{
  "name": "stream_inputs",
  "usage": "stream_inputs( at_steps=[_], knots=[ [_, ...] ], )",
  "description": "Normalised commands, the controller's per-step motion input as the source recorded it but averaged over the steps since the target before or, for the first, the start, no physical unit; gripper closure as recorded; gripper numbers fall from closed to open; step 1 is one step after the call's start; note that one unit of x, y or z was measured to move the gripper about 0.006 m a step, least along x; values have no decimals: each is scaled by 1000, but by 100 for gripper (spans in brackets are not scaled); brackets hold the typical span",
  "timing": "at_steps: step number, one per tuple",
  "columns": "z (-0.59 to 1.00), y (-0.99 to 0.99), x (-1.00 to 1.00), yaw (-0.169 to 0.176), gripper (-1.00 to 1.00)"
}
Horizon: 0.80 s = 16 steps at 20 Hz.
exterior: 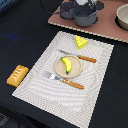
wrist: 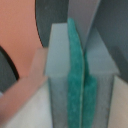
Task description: Interact with the objects in diverse but meaningful ways.
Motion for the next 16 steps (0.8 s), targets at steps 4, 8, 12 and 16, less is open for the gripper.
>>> stream_inputs(
  at_steps=[4, 8, 12, 16],
  knots=[
    [464, 751, 508, 0, 100],
    [501, 736, 515, 0, 100],
    [394, 673, 446, 0, 100],
    [251, 540, 446, 0, 100]
  ],
)
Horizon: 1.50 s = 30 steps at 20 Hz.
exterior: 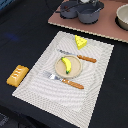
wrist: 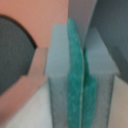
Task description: Interact with the objects in diverse but meaningful ways.
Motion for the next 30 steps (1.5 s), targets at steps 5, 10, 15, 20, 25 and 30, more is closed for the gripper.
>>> stream_inputs(
  at_steps=[5, 10, 15, 20, 25, 30],
  knots=[
    [179, 303, 647, -5, 100],
    [228, 111, 772, -15, 100],
    [42, 115, 559, -18, 100],
    [0, 210, 395, -1, -100],
    [50, 370, 111, 15, -100],
    [885, 462, 158, 0, -100]
  ],
)
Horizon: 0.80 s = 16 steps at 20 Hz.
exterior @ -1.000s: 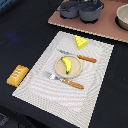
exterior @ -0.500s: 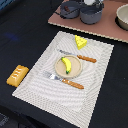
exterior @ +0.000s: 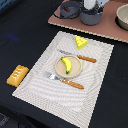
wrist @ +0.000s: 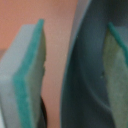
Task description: Interact with the objects in diverse but meaningful ways.
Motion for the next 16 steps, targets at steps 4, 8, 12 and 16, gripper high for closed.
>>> stream_inputs(
  at_steps=[4, 8, 12, 16],
  knots=[
    [1000, 442, 187, 0, -100],
    [1000, 336, 164, 0, -100],
    [910, 267, 319, 0, -100],
    [615, 62, 594, -12, -100]
  ],
)
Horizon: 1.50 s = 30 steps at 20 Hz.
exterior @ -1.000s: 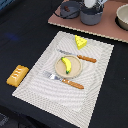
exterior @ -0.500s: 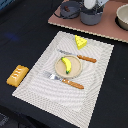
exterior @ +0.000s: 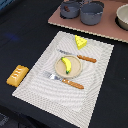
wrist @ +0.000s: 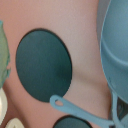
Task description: Interact with the objects in diverse but meaningful ways.
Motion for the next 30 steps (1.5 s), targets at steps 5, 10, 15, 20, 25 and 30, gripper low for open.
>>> stream_inputs(
  at_steps=[5, 10, 15, 20, 25, 30],
  knots=[
    [251, -315, 775, -33, -100],
    [49, -687, 545, -27, -100],
    [9, -829, 405, -26, -100],
    [43, -815, 291, -31, -100],
    [96, -787, 190, -42, -100],
    [-29, -760, 7, -40, -100]
  ],
)
